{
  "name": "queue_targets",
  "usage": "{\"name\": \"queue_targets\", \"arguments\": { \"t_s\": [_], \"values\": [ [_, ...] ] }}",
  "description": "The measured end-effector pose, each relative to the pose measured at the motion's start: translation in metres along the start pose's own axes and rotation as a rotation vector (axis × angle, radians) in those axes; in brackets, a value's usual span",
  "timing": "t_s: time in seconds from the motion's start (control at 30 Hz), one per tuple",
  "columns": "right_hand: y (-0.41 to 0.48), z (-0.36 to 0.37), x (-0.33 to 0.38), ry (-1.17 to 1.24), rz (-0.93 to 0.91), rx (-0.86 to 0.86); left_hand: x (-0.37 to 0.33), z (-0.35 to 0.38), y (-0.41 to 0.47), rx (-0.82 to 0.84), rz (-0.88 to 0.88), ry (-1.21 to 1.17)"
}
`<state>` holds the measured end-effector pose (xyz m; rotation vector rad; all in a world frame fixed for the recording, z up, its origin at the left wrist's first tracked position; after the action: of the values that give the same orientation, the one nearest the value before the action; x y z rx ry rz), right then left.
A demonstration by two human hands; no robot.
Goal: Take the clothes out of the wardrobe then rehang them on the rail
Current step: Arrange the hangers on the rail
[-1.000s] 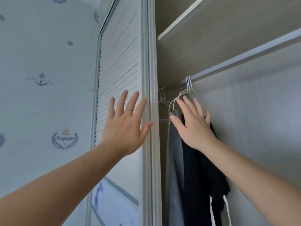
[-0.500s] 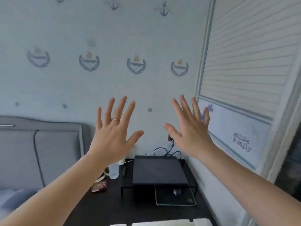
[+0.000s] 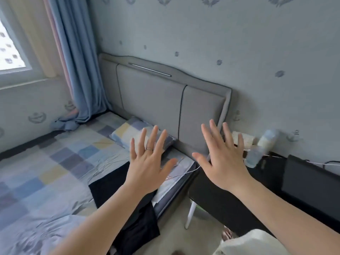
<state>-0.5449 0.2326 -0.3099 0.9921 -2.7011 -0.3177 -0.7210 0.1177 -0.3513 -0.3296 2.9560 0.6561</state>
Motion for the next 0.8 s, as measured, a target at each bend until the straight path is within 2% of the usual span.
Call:
{"name": "queue_targets", "arguments": {
  "t_s": [0.23,0.43,0.8],
  "values": [
    [0.075,0.120,0.071,0.067,-0.210,0.242,0.106,0.065,-0.039,0.144,-0.366,0.057],
    [0.122,0.203,0.113,0.108,-0.345,0.449,0.160,0.099,-0.064,0.244,-0.647,0.098],
    [0.150,0.316,0.180,0.001,-0.447,0.668,0.240,0.140,-0.112,0.326,-0.947,-0.042]
  ]
}}
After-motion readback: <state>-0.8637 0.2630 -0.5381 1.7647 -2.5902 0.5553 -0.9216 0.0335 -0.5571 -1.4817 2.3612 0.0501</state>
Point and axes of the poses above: each hand's wrist, its own y-axis towards the middle knuckle, its own z-axis out of the palm, x = y × z, the point moved 5 cm from there along y, towards the middle knuckle, and after that the axes turned 8 degrees about z, right-handed, at the moved point
